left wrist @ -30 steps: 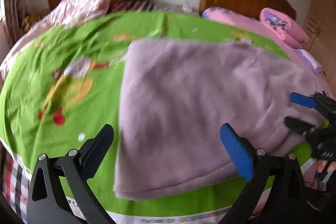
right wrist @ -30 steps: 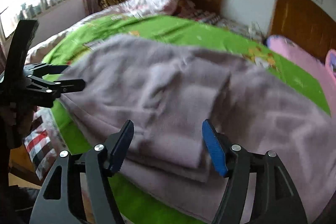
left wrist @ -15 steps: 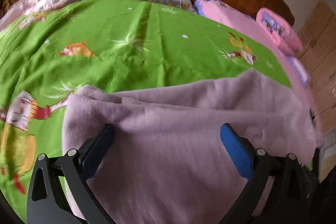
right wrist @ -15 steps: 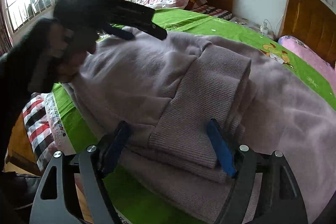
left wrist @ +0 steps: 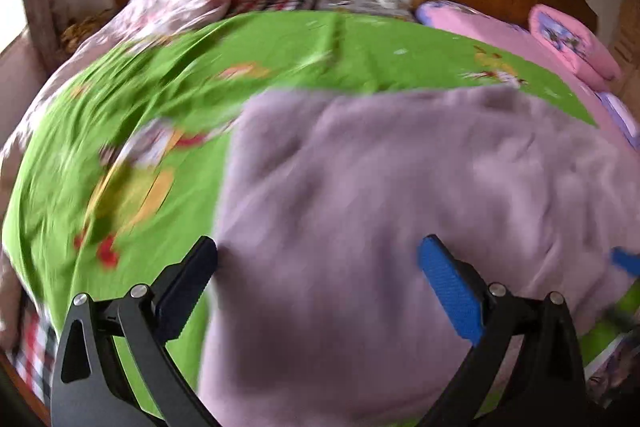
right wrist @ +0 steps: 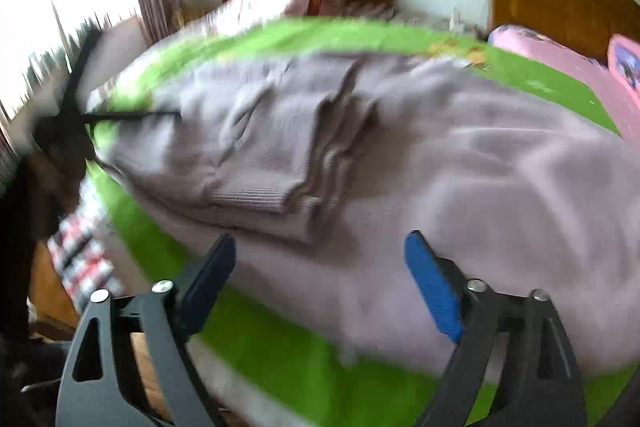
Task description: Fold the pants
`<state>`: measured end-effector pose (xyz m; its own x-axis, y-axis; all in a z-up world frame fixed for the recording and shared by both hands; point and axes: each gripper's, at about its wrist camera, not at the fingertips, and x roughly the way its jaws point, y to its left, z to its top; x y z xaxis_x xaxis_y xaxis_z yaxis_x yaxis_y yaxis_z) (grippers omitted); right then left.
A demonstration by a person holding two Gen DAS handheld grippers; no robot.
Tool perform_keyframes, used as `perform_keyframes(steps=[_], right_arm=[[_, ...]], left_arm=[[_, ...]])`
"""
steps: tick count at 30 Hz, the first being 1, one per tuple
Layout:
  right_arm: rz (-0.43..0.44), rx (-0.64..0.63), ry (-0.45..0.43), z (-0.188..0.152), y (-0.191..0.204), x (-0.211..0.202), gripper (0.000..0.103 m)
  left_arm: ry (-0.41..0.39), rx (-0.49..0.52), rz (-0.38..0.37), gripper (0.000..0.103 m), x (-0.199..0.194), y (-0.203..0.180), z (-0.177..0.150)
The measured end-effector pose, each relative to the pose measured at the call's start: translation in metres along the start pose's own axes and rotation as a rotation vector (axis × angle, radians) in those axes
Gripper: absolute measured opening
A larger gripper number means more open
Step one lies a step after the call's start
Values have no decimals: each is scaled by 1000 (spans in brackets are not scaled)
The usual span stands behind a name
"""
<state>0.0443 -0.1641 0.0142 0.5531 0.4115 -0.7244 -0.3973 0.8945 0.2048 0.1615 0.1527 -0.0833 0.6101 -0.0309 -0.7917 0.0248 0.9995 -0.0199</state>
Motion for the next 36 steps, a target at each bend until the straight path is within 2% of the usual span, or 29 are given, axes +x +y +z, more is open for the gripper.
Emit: perform_keyframes(steps=[1, 2, 5, 7, 10, 11, 13, 16, 18, 22, 23, 26, 28, 29, 33, 35, 36], right_arm=[[29, 41, -56, -6, -11, -21, 83], [21, 72, -98, -10, -19, -36, 86], [-53, 251, -221, -32, -69, -91, 88], [-102, 455, -277, -55, -119, -126, 88], [-58, 713, -313, -89, -181, -151, 88], [-47, 806, -287, -99, -203, -151, 88], [-19, 867, -243, -107, -228, -142, 89], [-38, 876, -216, -99, -248, -132, 87], [-31, 900, -208, -91, -257, -128, 88], [-66, 886, -134, -76, -262, -118, 89], [-86, 843, -100, -72, -255, -116, 90], [-72, 751, -56, -68, -238, -111, 94], [-110, 691, -23, -63, -228, -107, 97], [-117, 694, -25, -60, -227, -107, 97], [-74, 834, -125, -56, -253, -101, 97], [-84, 831, -120, -55, -249, -101, 96], [-99, 808, -114, -54, -245, -102, 92]], left_arm=[[12, -46, -44, 102, 1, 12, -8], [-1, -85, -86, 102, -2, 21, -14], [8, -147, -43, 101, -17, 36, -23], [-44, -185, -2, 101, -39, 34, -19], [-130, -122, -52, 101, -68, 4, -5], [-148, -87, -72, 101, -73, -12, 1], [-176, 22, -142, 101, -79, -53, 15], [-155, 143, -173, 101, -61, -105, 31], [-118, 179, -181, 101, -40, -129, 37], [40, 157, -171, 101, 12, -147, 30], [57, 144, -167, 101, 22, -146, 27], [9, 160, -152, 102, 19, -146, 15], [6, 161, -148, 102, 20, -145, 14], [8, 160, -149, 102, 21, -144, 15], [-3, 170, -153, 102, 21, -145, 11], [-9, 173, -153, 102, 21, -146, 10], [-10, 173, -153, 102, 20, -147, 9]])
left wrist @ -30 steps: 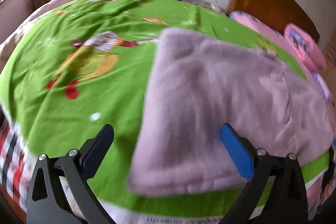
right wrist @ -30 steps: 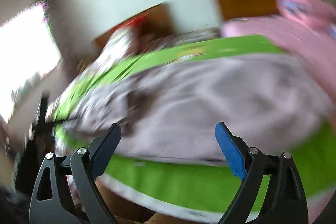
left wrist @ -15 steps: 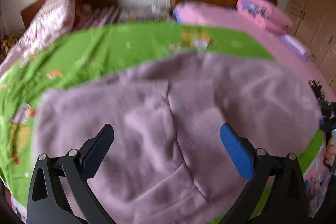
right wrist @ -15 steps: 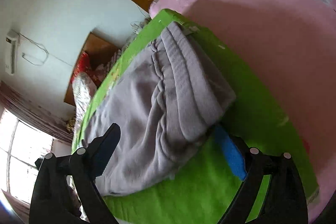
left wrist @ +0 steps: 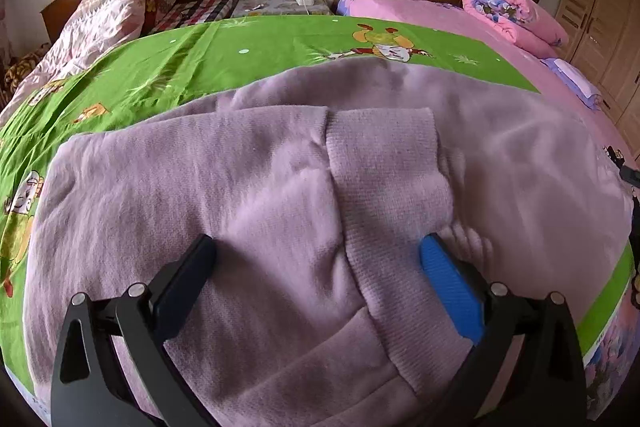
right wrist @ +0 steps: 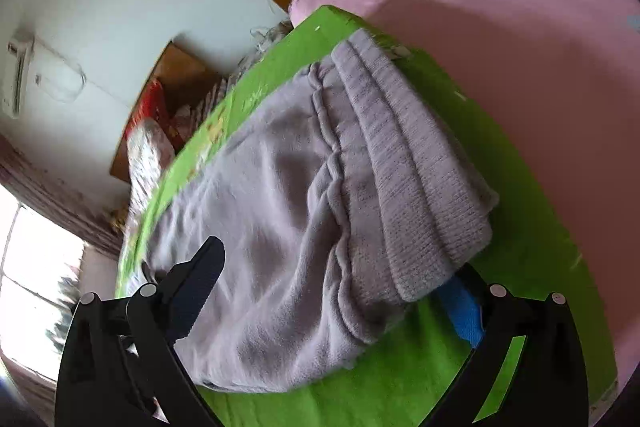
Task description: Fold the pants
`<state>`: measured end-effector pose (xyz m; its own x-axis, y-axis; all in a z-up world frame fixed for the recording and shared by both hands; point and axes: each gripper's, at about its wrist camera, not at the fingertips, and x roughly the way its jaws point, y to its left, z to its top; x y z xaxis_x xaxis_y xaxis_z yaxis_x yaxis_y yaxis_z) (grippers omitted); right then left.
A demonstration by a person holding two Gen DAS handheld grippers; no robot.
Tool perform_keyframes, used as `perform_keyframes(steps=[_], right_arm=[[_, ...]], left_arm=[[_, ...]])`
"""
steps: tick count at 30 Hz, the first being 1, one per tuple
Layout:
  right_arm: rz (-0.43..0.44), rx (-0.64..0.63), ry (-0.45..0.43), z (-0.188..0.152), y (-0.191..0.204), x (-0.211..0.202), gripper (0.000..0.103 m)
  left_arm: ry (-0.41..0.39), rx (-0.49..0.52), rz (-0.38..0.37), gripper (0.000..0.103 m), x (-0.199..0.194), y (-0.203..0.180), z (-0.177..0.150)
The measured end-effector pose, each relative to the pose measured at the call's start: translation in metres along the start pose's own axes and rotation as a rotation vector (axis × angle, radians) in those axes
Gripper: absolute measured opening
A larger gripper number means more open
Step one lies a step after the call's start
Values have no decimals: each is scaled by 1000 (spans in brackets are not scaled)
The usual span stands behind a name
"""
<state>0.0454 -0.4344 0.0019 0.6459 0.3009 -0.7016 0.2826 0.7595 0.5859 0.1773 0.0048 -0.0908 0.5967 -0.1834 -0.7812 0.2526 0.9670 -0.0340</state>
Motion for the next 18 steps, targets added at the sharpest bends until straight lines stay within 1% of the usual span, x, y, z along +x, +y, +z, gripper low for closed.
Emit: perform_keyframes(steps=[1, 2, 4, 5, 6, 8, 11, 13, 14, 15, 16, 18], right_arm=[[-21, -32, -5, -1, 5, 2, 89], [-57, -77, -9, -5, 10, 1, 83], [-82, -106, -13, -8, 8, -2, 73], [-58, -87, -16, -8, 5, -2, 58], [-36, -62, -20, -6, 1, -1, 46], [49, 7, -52, -2, -12, 1, 43], [120, 31, -131, -7, -11, -10, 40], [214, 56, -240, -13, -5, -28, 38], [232, 53, -283, -13, 4, -36, 37], [234, 31, -308, -11, 14, -41, 37], [221, -16, -334, -11, 32, -46, 36], [182, -169, -368, -11, 86, -54, 35]], left_arm=[[0, -1, 0, 102, 0, 0, 0], [0, -1, 2, 102, 0, 0, 0], [-1, -1, 11, 102, 0, -1, -1], [-1, 0, 14, 102, 0, -1, -1], [-1, -1, 13, 102, 0, -2, -1], [0, 5, 13, 102, 0, -3, -1], [8, 34, 17, 102, -1, -6, 1], [17, 35, -7, 101, -5, -4, 3], [8, 19, -34, 101, -13, 1, 3], [-48, -18, -84, 101, -30, 10, 2], [-97, -46, -114, 101, -44, 19, 1], [-182, -105, -132, 101, -73, 42, -1]])
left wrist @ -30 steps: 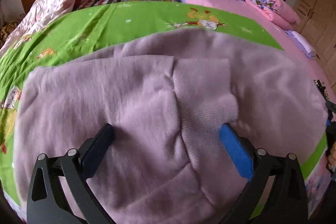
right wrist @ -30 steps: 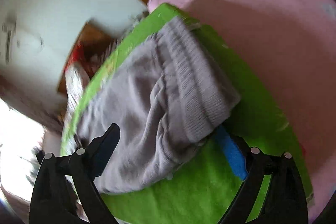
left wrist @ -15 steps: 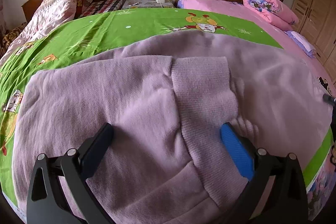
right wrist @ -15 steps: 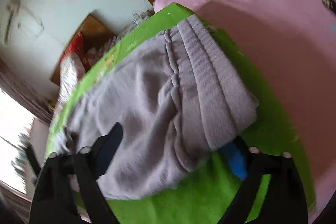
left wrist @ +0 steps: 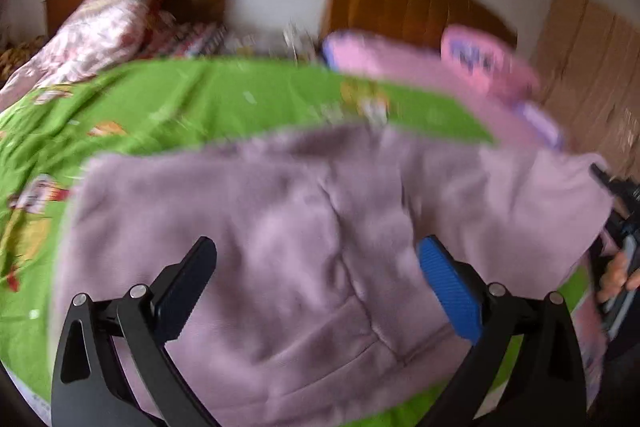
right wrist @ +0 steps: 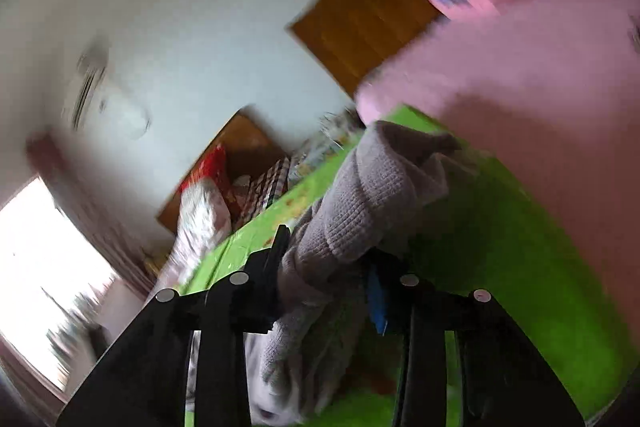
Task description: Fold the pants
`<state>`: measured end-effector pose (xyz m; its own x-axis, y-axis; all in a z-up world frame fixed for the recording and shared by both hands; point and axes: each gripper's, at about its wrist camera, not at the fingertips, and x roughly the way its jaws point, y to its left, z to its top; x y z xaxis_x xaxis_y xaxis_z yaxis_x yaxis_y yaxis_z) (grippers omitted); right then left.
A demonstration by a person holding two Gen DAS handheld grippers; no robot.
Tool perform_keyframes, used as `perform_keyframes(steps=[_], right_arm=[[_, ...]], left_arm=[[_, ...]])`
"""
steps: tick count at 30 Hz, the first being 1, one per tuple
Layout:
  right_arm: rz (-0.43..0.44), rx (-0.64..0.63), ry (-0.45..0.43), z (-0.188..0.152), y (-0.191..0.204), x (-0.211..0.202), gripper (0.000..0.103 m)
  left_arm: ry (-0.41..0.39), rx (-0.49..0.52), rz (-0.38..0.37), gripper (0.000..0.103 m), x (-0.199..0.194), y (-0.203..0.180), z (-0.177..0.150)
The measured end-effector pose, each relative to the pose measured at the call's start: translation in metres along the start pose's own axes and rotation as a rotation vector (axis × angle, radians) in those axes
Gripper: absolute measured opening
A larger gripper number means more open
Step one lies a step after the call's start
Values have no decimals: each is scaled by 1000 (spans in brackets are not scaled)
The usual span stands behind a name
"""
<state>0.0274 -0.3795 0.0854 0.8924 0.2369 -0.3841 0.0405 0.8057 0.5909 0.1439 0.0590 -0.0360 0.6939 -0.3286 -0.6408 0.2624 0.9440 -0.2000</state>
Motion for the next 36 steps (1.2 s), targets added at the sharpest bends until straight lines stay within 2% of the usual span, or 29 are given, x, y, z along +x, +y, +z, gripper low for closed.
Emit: perform_keyframes(steps=[1, 5, 6, 9, 11, 12, 14, 15, 17, 20, 22, 24, 29, 31, 32, 34, 35, 36], right_arm=[[6, -71, -4, 2, 25, 4, 35], [84, -368, 30, -10, 147, 36, 33], [120, -468, 56, -25, 187, 52, 32], [191, -654, 143, -79, 259, 78, 32], [209, -791, 219, -126, 290, 97, 31], [206, -884, 274, -160, 304, 106, 31], [170, -1058, 397, -225, 314, 127, 31], [144, -1113, 414, -245, 315, 128, 31], [93, -1237, 339, -275, 310, 118, 31], [88, -1221, 284, -271, 311, 105, 30], [74, -1226, 206, -257, 311, 104, 30], [58, -1241, 126, -253, 309, 96, 30], [29, -1296, 82, -262, 307, 92, 30], [20, -1306, 81, -266, 306, 91, 31], [22, -1303, 87, -266, 305, 91, 34], [51, -1322, 136, -266, 304, 88, 53], [44, -1341, 139, -266, 303, 88, 69], [39, -1364, 121, -265, 300, 79, 73]], left_arm=[[-45, -41, 3, 101, -18, 16, 4], [-94, -180, -29, 101, -52, 68, 9], [-105, -216, -29, 101, -58, 81, 8], [-121, -319, -37, 101, -72, 116, -2], [-123, -380, -56, 101, -78, 133, -10], [-118, -410, -69, 101, -80, 142, -16], [-108, -429, -79, 101, -82, 147, -23], [-96, -433, -93, 101, -82, 150, -26], [-72, -435, -122, 101, -79, 150, -31], [-29, -434, -232, 101, -69, 144, -30], [34, -438, -367, 101, -52, 133, -23], [99, -432, -472, 101, -34, 121, -15], [264, -377, -622, 101, 17, 81, 7], [334, -353, -595, 101, 37, 69, 10], [358, -347, -580, 101, 46, 66, 11], [405, -354, -542, 101, 63, 65, 11], [409, -359, -539, 101, 67, 66, 11], [406, -369, -550, 101, 68, 68, 11]])
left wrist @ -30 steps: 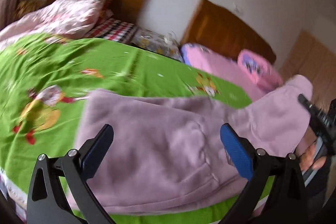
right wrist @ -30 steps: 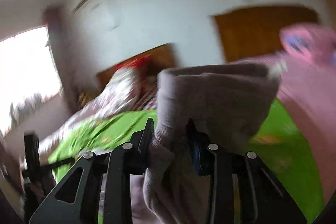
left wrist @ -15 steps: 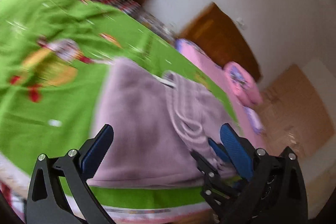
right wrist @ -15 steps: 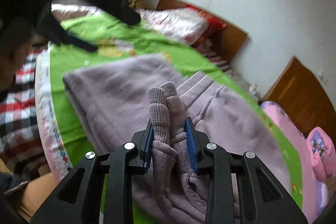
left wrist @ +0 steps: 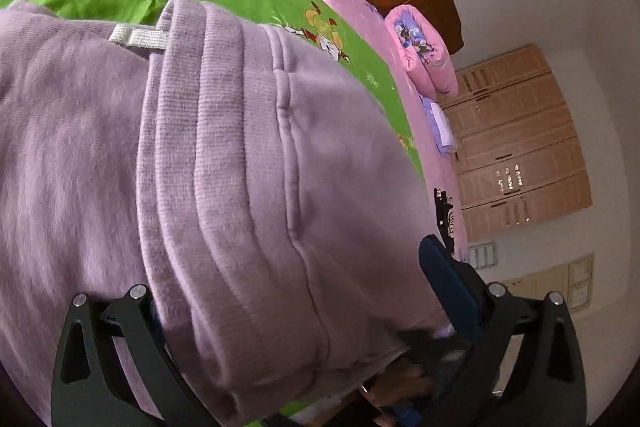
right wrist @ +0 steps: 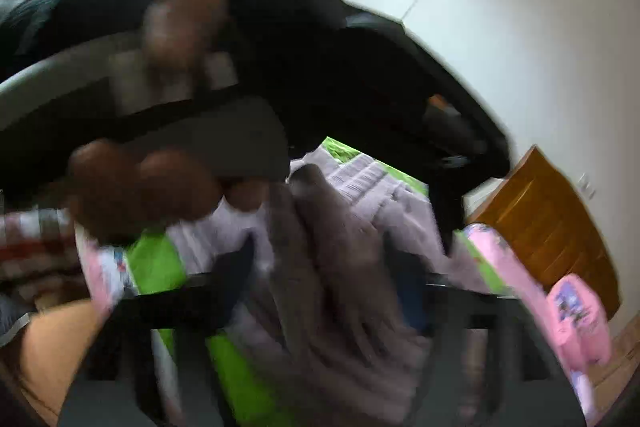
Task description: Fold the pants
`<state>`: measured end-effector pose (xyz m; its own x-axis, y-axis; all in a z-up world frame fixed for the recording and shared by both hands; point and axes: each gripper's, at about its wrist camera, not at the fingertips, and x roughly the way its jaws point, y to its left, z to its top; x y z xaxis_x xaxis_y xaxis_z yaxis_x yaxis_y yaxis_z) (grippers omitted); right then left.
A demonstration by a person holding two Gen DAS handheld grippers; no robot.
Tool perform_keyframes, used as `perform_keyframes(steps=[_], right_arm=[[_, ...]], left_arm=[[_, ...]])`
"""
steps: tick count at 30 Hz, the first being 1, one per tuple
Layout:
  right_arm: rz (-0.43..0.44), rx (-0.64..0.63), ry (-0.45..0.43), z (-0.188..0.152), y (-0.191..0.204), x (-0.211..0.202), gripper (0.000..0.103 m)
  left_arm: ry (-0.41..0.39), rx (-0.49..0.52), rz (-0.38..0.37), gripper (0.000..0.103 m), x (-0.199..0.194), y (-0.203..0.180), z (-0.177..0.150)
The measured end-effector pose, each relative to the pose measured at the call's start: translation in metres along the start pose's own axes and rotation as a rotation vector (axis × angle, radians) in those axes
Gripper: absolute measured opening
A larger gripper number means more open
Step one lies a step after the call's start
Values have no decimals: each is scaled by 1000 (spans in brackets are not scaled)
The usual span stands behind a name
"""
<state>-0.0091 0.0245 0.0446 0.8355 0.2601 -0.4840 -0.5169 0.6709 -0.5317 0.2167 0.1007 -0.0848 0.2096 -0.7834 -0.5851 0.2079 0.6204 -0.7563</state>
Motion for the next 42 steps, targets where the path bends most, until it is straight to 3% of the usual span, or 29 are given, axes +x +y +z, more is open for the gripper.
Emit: perform_keyframes(steps=[2, 4, 7, 8, 12, 16, 17, 19, 21, 23, 28, 31, 33, 35, 37, 38, 40, 42], right_arm=[[-7, 30, 0, -11, -15, -19, 73], [-28, 151, -12, -28, -43, -42, 74], [-80, 372, -26, -64, -93, -78, 86], [-105, 428, -18, -77, -106, -86, 86], [-97, 594, 144, -128, -134, -88, 86], [-40, 645, 208, -135, -128, -72, 86], [-39, 643, 214, -132, -125, -65, 86], [-60, 622, 280, -128, -121, -45, 86], [-76, 618, 324, -126, -115, -27, 86], [-99, 608, 368, -121, -113, -13, 86], [-181, 535, 399, -121, -106, -1, 86], [-198, 542, 387, -125, -109, -6, 86], [-175, 542, 367, -126, -109, -8, 87], [-192, 514, 370, -126, -104, -8, 87], [-195, 502, 384, -131, -103, -5, 87], [-190, 508, 389, -132, -101, -5, 87], [-160, 547, 385, -137, -105, -5, 87], [-170, 540, 381, -134, -101, -7, 89]], left_arm=[[-5, -13, -17, 101, -3, 3, 1], [-12, -18, -28, 101, -6, 7, 2], [-14, -9, -9, 101, -5, 7, 0], [-15, -9, -2, 101, -5, 8, 0], [-18, -12, 19, 101, 0, 6, 4], [-34, -7, 39, 99, 9, -4, 1], [-36, -1, 58, 96, 11, -6, 1], [-43, 2, 123, 77, 11, -11, 0], [-60, 34, 190, 32, 6, -23, -1], [-106, 114, 222, 28, -5, -54, -2], [-231, 303, 137, 26, -58, -149, 0], [-294, 356, 144, 26, -93, -169, 2], [-329, 311, 148, 23, -116, -148, 0], [-367, 221, 170, 19, -132, -102, -7], [-405, 95, 192, 11, -144, -43, -19], [-425, 43, 211, 2, -147, -17, -24], [-429, -95, 161, 0, -144, 45, -39], [-395, -151, 103, 0, -131, 80, -54]])
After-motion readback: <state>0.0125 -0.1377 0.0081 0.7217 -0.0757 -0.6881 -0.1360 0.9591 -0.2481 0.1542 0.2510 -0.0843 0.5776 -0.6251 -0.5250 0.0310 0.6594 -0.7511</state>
